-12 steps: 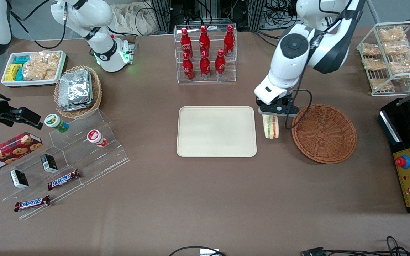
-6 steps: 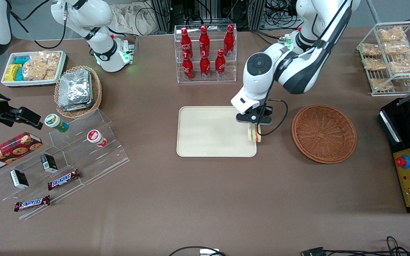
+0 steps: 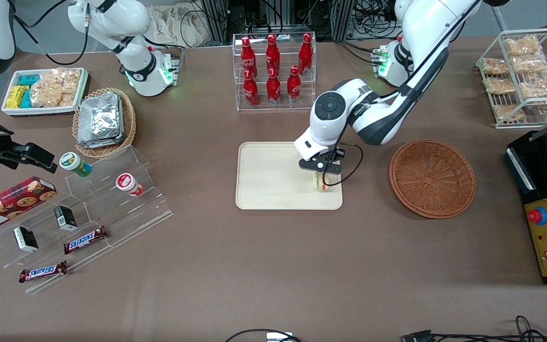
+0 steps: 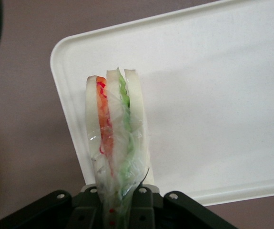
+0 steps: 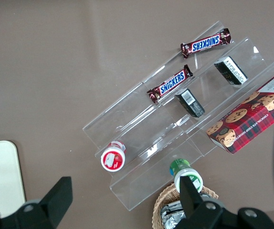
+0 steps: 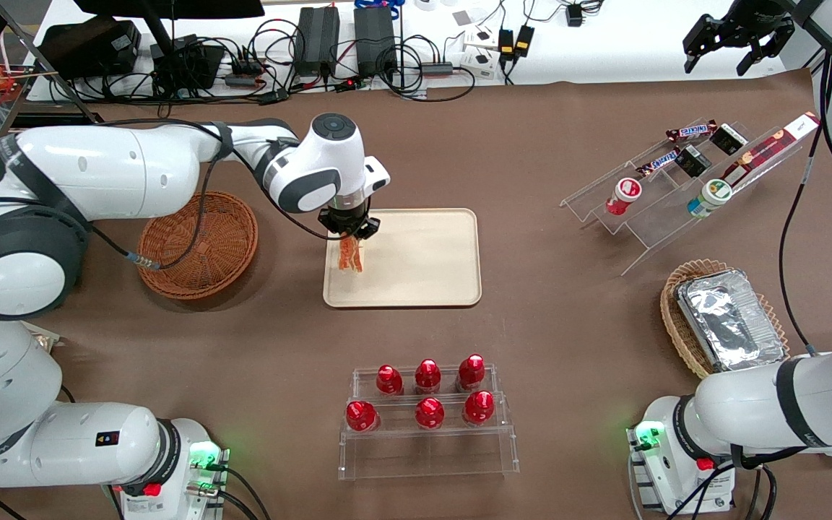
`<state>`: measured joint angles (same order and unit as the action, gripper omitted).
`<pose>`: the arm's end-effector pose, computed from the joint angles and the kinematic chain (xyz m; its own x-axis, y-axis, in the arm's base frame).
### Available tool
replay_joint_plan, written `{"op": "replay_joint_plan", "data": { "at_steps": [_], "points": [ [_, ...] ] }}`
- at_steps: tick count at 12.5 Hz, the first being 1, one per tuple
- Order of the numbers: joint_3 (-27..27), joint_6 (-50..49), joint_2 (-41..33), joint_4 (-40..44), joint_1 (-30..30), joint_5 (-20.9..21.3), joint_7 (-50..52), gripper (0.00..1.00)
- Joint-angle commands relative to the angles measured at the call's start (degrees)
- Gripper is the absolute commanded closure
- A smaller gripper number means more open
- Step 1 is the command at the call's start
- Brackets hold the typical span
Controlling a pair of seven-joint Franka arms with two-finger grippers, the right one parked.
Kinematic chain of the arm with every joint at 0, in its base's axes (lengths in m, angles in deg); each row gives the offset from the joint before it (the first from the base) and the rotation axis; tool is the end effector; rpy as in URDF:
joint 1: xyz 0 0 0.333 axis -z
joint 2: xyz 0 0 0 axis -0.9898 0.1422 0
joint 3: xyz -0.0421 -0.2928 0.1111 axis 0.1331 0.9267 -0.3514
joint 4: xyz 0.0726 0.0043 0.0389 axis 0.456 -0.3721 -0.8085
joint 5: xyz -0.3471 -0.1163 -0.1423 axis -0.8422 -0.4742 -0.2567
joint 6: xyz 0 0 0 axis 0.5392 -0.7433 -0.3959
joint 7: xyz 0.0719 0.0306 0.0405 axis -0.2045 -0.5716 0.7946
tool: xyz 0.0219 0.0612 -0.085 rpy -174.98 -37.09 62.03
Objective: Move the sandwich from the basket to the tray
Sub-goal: 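Lower the sandwich onto the tray and open the left gripper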
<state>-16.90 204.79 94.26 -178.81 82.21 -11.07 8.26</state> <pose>0.4425 -0.3848 0.2769 0.9720 -0.2261 -0.0639 -0.2286 -0.9729 -0.0352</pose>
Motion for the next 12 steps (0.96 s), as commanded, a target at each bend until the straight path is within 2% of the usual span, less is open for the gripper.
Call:
{"op": "replay_joint_plan", "data": {
  "at_steps": [1,6,10,11,12],
  "points": [
    [0.0,0.4,3.1,1.1,0.8,4.1,2.5,1.00],
    [-0.1,0.5,5.8,0.9,2.0,5.5,3.6,1.00],
    [-0.2,0.7,8.8,0.9,2.9,12.2,10.5,1.00],
    [-0.2,0.7,8.8,0.9,2.9,12.7,11.5,0.96],
    [-0.2,0.7,8.8,1.0,2.9,12.7,11.8,0.79]
  ]
}}
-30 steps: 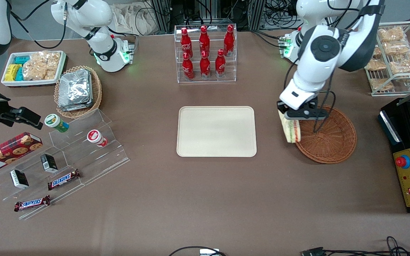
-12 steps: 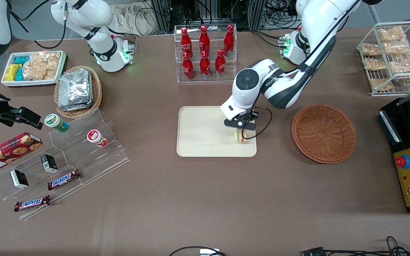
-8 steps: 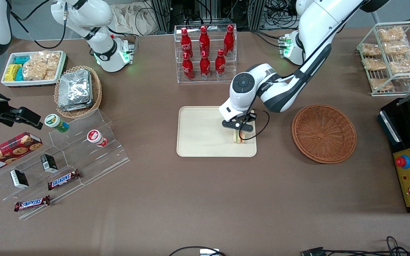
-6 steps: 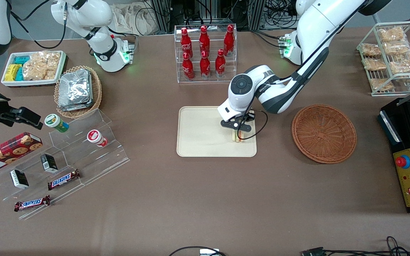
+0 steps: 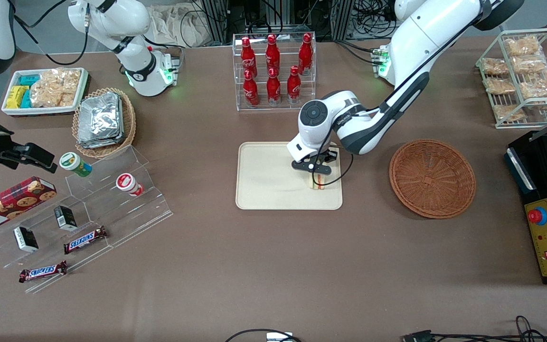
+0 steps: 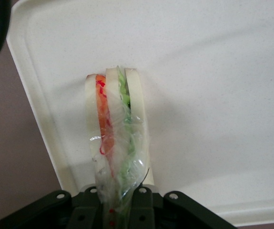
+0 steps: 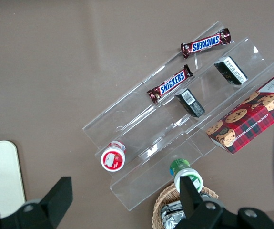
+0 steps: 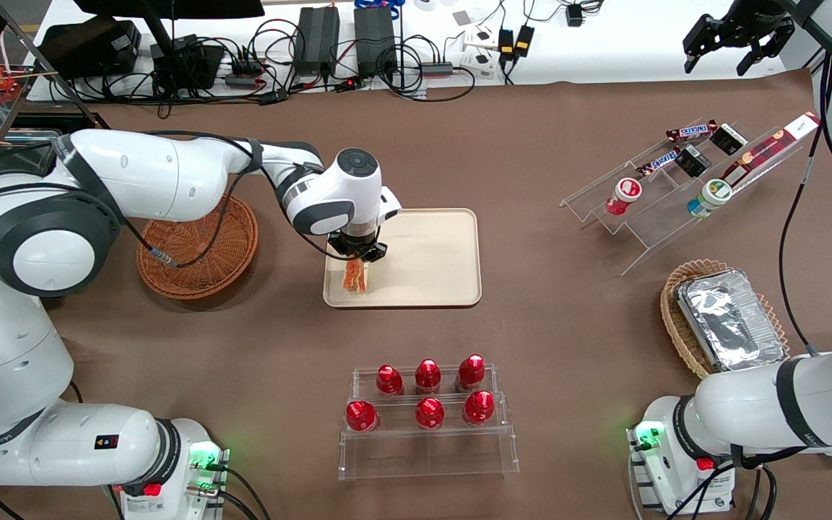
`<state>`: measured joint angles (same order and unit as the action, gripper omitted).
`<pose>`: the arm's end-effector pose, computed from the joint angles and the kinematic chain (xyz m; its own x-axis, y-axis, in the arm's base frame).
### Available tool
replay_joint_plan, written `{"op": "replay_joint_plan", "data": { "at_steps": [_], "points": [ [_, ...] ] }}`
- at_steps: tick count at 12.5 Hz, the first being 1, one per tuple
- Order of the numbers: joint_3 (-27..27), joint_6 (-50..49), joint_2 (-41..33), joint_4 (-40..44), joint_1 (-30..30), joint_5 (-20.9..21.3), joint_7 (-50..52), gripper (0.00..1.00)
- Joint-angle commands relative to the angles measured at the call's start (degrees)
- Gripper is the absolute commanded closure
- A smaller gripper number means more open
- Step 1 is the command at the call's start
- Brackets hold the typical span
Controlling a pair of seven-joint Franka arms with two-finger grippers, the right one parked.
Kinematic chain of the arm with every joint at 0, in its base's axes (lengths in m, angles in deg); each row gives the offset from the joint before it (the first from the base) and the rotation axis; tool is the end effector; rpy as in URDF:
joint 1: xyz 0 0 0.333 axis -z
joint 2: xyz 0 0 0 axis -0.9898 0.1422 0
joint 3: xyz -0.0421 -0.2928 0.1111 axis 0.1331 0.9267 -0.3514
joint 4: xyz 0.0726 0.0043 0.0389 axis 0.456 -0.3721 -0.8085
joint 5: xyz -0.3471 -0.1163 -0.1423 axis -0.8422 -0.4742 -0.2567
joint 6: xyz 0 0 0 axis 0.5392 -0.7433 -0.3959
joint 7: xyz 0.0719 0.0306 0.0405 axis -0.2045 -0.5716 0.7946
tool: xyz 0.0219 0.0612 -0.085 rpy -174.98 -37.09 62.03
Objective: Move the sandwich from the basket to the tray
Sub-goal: 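Lower the sandwich onto the tray and open the left gripper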
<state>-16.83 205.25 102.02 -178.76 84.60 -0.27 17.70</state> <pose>0.4195 -0.4013 0.2181 0.9695 -0.2319 -0.0799 -0.2394 -0.9654 -0.1032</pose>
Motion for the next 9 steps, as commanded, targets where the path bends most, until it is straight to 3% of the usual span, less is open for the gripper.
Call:
{"op": "replay_joint_plan", "data": {
  "at_steps": [1,2,9],
  "points": [
    [-0.3,0.2,1.1,1.0,0.4,1.9,2.5,0.32],
    [-0.3,0.1,1.1,1.1,0.4,1.8,2.8,0.00],
    [0.0,-1.7,-3.1,3.3,-3.3,0.0,4.7,0.00]
  ]
}}
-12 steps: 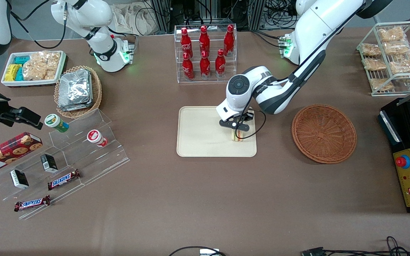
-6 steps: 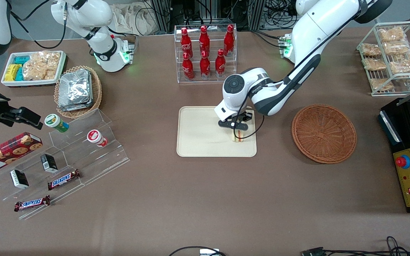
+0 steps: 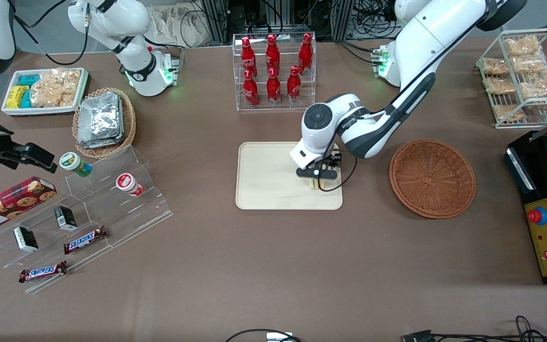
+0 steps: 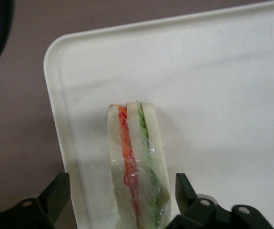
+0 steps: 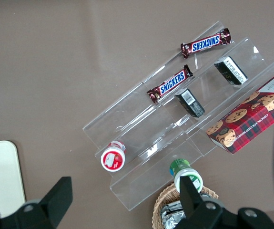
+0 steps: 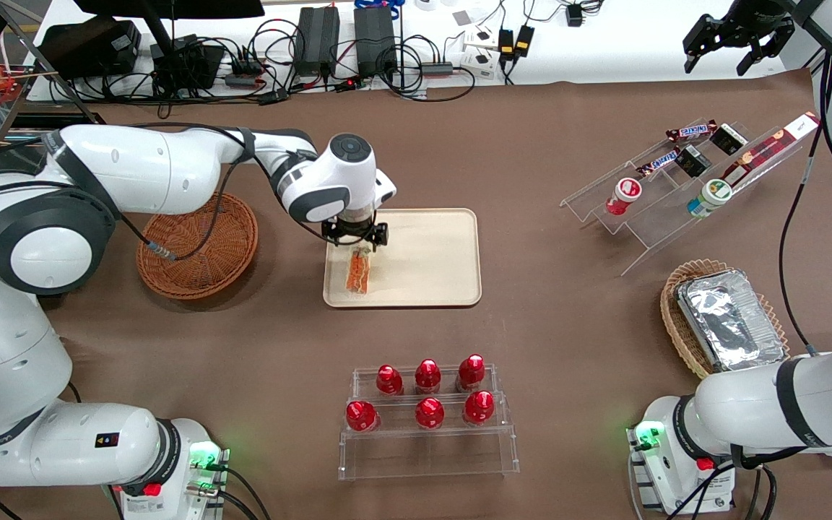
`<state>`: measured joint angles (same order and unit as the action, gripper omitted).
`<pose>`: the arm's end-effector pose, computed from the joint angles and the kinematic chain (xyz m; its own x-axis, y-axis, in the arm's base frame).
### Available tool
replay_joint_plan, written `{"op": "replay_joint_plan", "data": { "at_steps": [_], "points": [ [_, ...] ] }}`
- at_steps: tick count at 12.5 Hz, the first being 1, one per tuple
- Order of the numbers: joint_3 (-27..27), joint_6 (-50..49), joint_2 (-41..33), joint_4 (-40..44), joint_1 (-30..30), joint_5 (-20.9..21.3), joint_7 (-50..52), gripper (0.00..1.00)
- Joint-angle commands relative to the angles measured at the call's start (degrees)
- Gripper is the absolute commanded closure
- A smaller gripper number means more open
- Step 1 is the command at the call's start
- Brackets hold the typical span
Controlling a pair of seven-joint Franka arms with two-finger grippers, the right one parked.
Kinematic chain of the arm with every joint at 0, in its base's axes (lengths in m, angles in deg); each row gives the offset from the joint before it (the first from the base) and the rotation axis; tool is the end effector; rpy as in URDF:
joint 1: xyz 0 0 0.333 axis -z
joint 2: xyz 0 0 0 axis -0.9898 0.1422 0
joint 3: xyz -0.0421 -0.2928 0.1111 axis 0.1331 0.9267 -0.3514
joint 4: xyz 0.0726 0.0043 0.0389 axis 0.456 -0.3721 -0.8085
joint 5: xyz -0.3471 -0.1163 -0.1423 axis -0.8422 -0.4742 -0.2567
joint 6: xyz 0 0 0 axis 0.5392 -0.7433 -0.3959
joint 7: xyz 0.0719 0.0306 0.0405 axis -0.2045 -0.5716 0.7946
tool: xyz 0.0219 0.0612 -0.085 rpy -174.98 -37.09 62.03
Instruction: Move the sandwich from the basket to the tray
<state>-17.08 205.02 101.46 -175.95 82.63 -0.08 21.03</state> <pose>0.4533 -0.3900 0.2387 0.9920 -0.1236 -0.0257 -0.1255 -0.9878 -0.0925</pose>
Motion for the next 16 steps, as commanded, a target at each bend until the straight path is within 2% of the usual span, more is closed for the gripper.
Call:
{"op": "replay_joint_plan", "data": {
  "at_steps": [1,3,5,11,13,16],
  "points": [
    [0.2,-2.6,-3.6,1.5,-1.9,-1.6,1.6,0.00],
    [0.2,-6.9,-4.1,5.2,-2.3,-3.8,2.3,0.00],
    [0.0,-13.0,-4.1,9.0,-3.5,-3.8,3.2,0.00],
    [0.5,-14.8,-7.2,12.4,-13.4,-5.6,1.0,0.00],
    [0.5,-15.1,-8.9,12.5,-15.4,-8.6,-2.1,0.00],
    [0.4,-19.1,-12.8,13.2,-20.8,-16.0,-13.4,0.00]
  ]
}}
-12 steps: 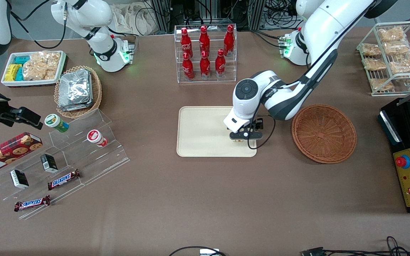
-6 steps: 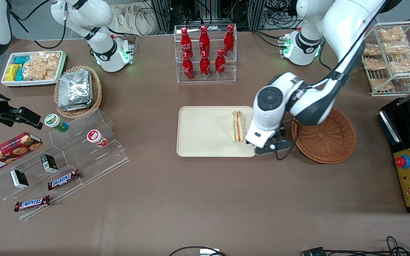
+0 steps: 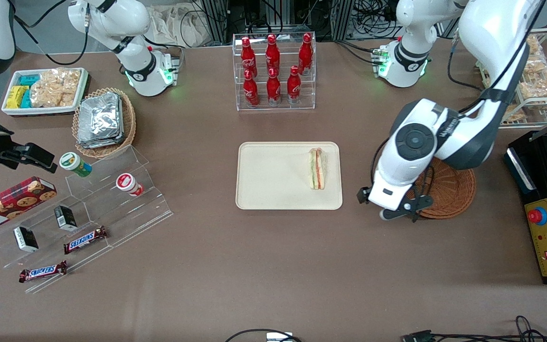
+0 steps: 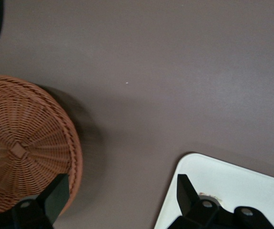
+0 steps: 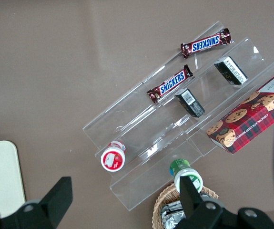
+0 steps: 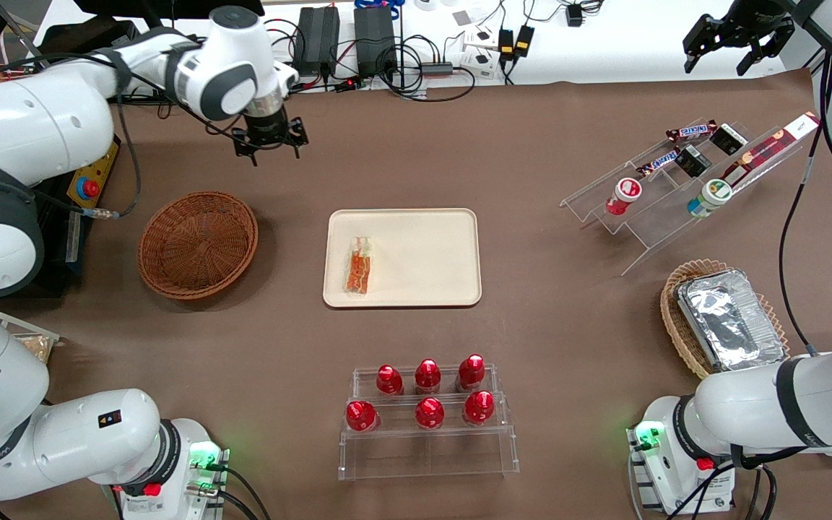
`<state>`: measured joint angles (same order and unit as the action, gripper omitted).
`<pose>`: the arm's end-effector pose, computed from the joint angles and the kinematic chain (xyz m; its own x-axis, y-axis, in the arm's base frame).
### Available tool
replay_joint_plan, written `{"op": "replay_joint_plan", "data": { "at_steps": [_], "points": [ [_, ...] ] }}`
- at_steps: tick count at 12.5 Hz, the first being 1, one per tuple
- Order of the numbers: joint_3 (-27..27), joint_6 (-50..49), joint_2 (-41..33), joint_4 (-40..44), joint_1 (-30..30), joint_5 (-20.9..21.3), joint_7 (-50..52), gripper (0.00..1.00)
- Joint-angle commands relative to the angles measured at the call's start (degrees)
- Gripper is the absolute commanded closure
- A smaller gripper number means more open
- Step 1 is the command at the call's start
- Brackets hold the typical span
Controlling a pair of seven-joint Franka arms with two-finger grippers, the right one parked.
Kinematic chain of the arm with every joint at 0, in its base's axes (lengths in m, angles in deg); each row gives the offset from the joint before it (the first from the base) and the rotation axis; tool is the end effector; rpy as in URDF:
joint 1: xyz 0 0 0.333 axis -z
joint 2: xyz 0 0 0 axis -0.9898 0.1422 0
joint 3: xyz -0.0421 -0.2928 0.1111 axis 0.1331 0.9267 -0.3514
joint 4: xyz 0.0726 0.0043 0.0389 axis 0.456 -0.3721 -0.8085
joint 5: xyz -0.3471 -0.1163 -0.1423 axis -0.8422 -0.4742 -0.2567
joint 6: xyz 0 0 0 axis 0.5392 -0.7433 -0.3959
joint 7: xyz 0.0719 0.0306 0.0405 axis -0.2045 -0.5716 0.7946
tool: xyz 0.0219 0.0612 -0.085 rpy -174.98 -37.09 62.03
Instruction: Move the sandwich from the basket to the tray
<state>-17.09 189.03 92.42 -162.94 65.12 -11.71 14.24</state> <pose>0.5943 -0.2176 0.3856 0.9645 0.2642 -0.0020 0.2630 -0.9608 -0.0881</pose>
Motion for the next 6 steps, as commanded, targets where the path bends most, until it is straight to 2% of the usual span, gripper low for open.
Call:
{"op": "replay_joint_plan", "data": {
  "at_steps": [1,4,6],
  "points": [
    [0.4,-5.1,-4.9,1.0,-5.2,-6.8,-10.9,0.00],
    [-0.7,-10.0,-7.3,3.7,-7.4,-10.5,-19.2,0.00],
    [-7.0,-10.8,-11.1,3.5,-4.5,-14.3,-25.5,0.00]
  ]
}}
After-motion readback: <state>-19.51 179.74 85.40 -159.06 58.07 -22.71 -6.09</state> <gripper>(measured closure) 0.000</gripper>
